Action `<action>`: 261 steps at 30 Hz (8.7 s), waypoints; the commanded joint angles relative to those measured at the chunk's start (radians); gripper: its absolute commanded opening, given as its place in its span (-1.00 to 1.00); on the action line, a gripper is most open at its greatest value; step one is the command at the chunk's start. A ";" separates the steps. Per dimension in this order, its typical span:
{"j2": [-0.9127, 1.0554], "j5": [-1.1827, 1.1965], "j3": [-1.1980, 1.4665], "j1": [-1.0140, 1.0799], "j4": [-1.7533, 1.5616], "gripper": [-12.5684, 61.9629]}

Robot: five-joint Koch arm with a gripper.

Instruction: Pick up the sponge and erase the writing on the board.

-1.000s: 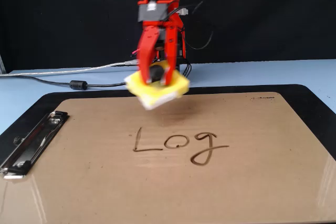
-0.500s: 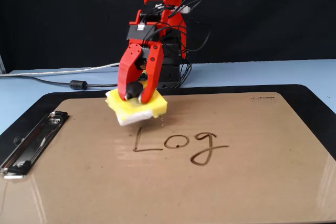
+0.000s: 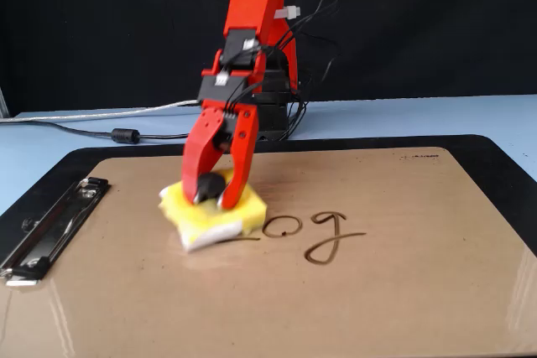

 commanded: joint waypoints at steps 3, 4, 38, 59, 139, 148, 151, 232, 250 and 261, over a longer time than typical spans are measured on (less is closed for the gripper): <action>-0.075 -0.011 -0.089 0.002 -0.057 -0.88; -0.061 -0.011 -0.067 0.005 -0.049 -0.88; 0.026 -0.164 0.186 -0.169 -0.210 -0.88; -0.058 -0.196 0.118 -0.252 -0.172 -0.88; 0.232 -0.216 0.261 -0.293 -0.044 -0.88; -0.313 -0.302 -0.207 -0.405 -0.112 -0.88; -0.092 -0.302 0.032 -0.405 -0.098 -0.88; 0.126 -0.069 0.219 -0.232 -0.032 -0.88; -0.071 -0.044 0.175 -0.106 -0.247 -0.88; 0.341 0.114 0.514 0.202 -0.252 -0.88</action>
